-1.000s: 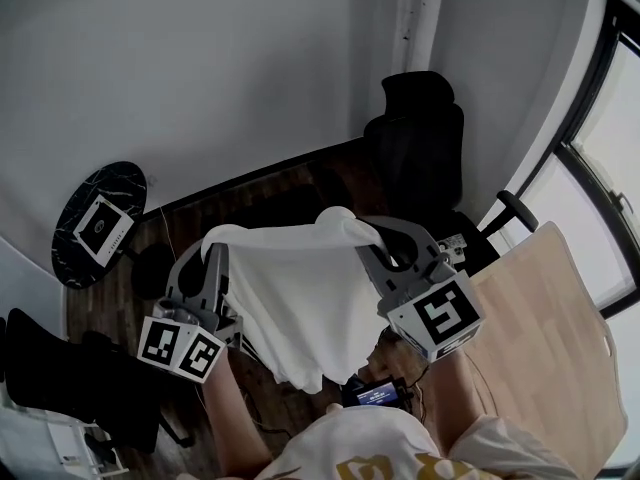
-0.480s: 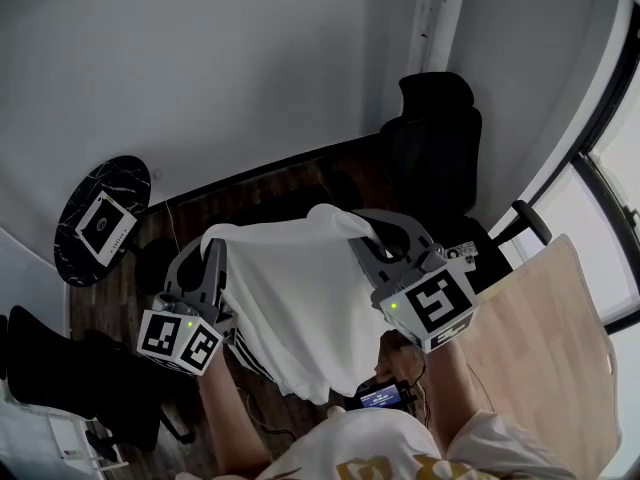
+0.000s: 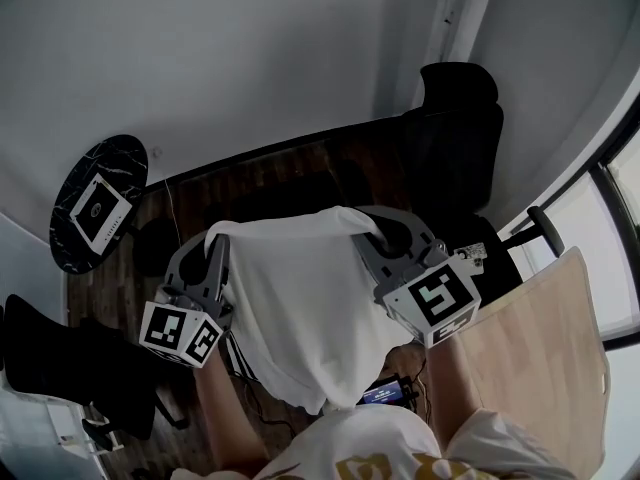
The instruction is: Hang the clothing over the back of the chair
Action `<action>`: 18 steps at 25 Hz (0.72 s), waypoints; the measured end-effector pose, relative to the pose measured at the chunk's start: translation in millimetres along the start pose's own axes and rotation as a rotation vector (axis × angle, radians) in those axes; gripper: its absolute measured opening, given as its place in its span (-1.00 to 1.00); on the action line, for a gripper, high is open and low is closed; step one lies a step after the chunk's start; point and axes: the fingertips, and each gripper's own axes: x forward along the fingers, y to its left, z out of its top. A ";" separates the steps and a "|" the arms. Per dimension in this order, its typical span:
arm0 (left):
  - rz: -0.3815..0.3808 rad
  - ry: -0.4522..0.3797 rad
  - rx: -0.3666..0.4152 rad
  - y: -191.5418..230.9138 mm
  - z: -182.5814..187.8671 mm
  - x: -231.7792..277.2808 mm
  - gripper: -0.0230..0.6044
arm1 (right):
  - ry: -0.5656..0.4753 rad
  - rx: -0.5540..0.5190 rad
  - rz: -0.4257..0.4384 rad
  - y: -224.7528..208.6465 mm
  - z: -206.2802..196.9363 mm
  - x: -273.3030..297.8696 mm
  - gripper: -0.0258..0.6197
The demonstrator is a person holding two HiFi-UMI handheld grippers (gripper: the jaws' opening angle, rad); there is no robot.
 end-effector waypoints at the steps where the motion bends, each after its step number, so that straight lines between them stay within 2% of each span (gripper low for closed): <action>1: 0.000 0.008 0.015 2.6 -4.7 3.1 -0.85 | -0.002 -0.001 0.014 -0.6 -2.7 4.5 -0.85; 6: -0.017 0.054 0.092 15.7 -31.8 16.2 -0.85 | 0.030 -0.028 0.075 -3.3 -21.4 25.5 -0.86; 10: -0.021 0.104 0.092 24.0 -57.6 29.4 -0.85 | 0.048 -0.035 0.128 -9.1 -39.0 40.7 -0.85; 18: -0.030 0.224 0.142 35.6 -102.1 49.9 -0.85 | 0.111 -0.057 0.213 -21.7 -86.0 69.9 -0.85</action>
